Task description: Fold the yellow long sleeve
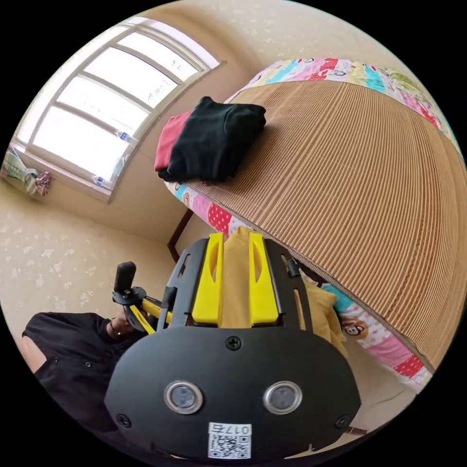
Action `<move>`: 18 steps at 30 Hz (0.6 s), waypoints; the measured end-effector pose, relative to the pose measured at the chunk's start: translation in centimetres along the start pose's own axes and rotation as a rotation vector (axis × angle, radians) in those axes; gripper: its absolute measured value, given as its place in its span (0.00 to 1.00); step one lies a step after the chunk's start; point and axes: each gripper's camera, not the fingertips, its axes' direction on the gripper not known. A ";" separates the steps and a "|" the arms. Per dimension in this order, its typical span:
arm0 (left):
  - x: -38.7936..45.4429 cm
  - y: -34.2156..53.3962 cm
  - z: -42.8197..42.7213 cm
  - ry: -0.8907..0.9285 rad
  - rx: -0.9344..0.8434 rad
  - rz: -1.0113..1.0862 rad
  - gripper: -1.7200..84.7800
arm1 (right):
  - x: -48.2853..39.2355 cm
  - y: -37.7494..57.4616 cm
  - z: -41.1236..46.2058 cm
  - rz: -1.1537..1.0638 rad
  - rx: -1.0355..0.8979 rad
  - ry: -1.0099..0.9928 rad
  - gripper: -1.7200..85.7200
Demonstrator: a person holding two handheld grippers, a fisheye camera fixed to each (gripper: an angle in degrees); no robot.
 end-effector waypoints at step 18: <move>6.4 -3.7 -0.2 0.216 -0.147 0.000 0.10 | 10.0 34.0 -22.4 0.485 0.175 -0.716 0.21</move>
